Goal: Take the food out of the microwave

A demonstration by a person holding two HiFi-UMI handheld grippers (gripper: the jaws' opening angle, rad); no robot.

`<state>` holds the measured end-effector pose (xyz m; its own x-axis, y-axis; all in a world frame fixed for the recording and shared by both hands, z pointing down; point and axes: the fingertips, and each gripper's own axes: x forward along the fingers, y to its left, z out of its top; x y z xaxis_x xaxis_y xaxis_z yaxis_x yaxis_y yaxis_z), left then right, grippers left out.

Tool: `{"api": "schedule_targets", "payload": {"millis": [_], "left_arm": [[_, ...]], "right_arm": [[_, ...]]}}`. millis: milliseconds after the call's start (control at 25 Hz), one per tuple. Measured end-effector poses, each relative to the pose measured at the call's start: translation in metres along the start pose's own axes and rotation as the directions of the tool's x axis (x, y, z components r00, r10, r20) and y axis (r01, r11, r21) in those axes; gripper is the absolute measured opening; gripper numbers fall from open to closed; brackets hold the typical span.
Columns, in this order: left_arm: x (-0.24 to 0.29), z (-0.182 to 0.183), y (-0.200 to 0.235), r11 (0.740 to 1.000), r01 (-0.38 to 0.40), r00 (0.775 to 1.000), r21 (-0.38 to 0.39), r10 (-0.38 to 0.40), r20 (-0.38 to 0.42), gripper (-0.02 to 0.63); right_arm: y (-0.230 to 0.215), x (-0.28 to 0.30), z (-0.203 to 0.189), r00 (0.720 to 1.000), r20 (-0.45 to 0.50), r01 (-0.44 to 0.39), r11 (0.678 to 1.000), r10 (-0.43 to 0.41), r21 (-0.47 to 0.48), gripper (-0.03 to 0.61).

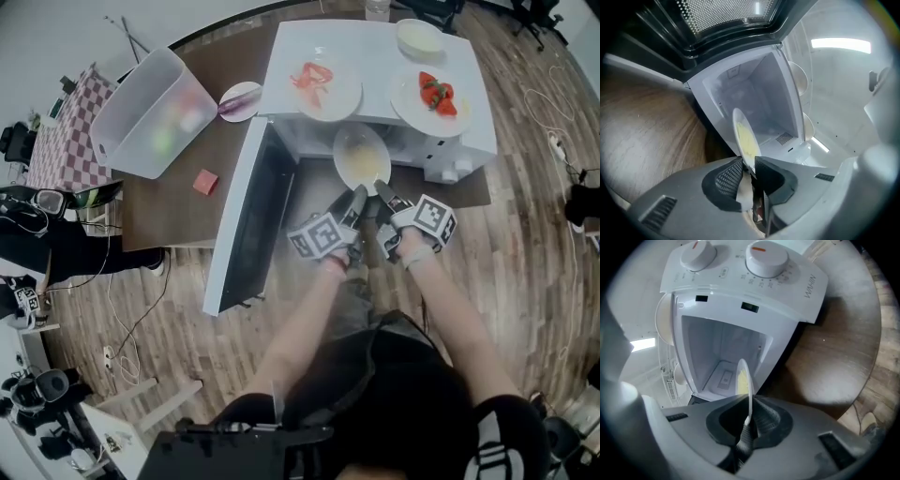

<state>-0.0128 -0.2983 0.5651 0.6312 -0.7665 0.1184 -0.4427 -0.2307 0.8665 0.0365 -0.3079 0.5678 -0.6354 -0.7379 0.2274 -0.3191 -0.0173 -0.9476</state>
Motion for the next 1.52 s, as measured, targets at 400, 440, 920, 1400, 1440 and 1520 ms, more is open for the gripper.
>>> {"api": "schedule_targets", "payload": {"millis": [400,440,920,1400,1440,1520], "left_arm": [[0.012,0.011,-0.001,1.0,0.0,1.0,-0.001,0.0,0.007,0.121],[0.012,0.011,-0.001,1.0,0.002,1.0,-0.009,-0.002,0.007,0.107],[0.012,0.017,-0.001,0.99,0.036,0.999,-0.139,-0.031,0.038,0.063],[0.011,0.022,-0.004,0.985,0.073,0.997,-0.157,-0.067,0.044,0.058],[0.012,0.022,-0.005,0.985,0.075,0.997,-0.154,-0.069,0.042,0.057],[0.013,0.022,-0.003,0.986,0.069,0.997,-0.152,-0.063,0.047,0.054]], "right_arm": [[0.009,-0.007,0.0,1.0,-0.013,-0.025,0.999,0.025,-0.046,0.02],[0.009,-0.008,0.0,1.0,-0.014,-0.026,0.999,0.025,-0.043,0.018],[0.009,-0.003,0.001,1.0,-0.02,-0.022,0.999,0.021,-0.045,0.025],[0.005,0.008,0.005,1.0,-0.014,0.004,0.998,-0.005,-0.069,0.063],[0.006,0.009,0.006,1.0,-0.013,0.001,0.998,-0.002,-0.066,0.063],[0.006,0.01,0.007,1.0,-0.01,0.001,0.998,-0.001,-0.064,0.062]]}}
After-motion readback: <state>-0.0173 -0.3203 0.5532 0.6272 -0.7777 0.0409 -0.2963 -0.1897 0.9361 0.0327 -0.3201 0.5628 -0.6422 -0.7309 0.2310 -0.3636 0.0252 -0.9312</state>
